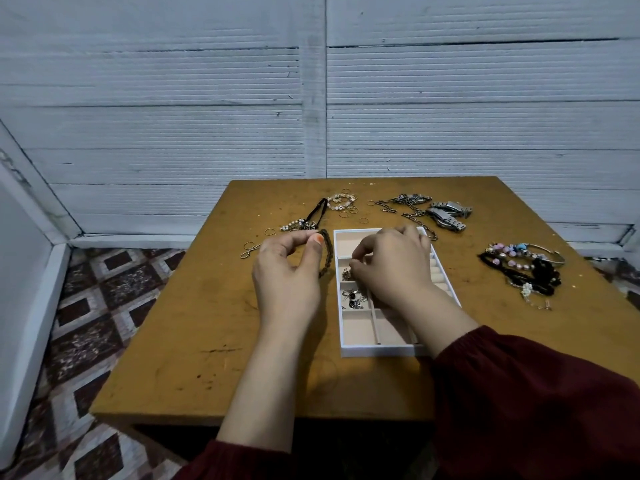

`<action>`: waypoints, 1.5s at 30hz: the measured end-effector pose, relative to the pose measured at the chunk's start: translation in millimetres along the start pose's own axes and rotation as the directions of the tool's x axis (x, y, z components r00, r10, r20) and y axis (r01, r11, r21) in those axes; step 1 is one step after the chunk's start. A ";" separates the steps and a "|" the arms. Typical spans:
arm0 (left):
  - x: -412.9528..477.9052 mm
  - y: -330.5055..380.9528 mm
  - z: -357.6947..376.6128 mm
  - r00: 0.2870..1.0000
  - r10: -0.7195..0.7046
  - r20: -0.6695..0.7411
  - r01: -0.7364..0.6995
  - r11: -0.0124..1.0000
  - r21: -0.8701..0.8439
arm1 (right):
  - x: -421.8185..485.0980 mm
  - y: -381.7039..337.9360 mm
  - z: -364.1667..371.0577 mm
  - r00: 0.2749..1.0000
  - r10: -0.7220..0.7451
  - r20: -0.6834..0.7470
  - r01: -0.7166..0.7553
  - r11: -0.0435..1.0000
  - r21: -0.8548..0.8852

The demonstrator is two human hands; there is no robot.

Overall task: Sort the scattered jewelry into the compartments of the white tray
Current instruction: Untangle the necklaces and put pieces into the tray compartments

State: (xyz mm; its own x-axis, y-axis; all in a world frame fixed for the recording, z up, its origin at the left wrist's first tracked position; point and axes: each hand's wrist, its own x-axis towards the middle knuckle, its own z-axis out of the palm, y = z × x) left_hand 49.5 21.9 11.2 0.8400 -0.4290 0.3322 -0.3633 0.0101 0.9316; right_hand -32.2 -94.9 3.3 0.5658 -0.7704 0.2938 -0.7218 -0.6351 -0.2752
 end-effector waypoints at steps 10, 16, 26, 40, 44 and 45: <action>-9.8 15.7 9.5 0.996 0.051 0.073 -0.049 0.998 -0.034 | -22.4 46.3 -25.9 0.989 0.115 -0.088 -0.095 0.973 0.210; -21.6 20.1 24.2 0.987 0.079 0.137 -0.072 0.996 -0.058 | -49.8 78.4 -29.3 0.975 0.132 -0.176 -0.107 0.983 0.149; -36.0 23.0 35.8 0.966 0.080 0.244 -0.081 0.997 -0.005 | -70.3 122.9 -20.1 0.995 0.056 -0.088 -0.059 0.998 -0.038; -31.9 4.1 43.7 0.931 0.012 0.364 -0.057 0.992 0.114 | -72.9 127.5 -20.8 0.985 0.094 0.142 -0.095 0.996 -0.002; -28.8 3.4 47.3 0.908 -0.015 0.419 -0.056 0.986 0.156 | -73.8 127.0 -20.4 0.985 0.099 0.142 -0.099 0.995 -0.007; -27.5 4.3 48.4 0.906 -0.011 0.423 -0.068 0.983 0.171 | -73.9 126.8 -20.3 0.984 0.101 0.144 -0.101 0.995 -0.009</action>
State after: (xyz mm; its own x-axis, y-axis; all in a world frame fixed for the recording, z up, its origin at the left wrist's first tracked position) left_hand 5.3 -9.9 -1.1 0.5943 -0.7712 0.2283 -0.4831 -0.1153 0.8679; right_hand -173.7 -117.3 -34.8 0.5414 -0.8308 0.1292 -0.7787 -0.5535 -0.2956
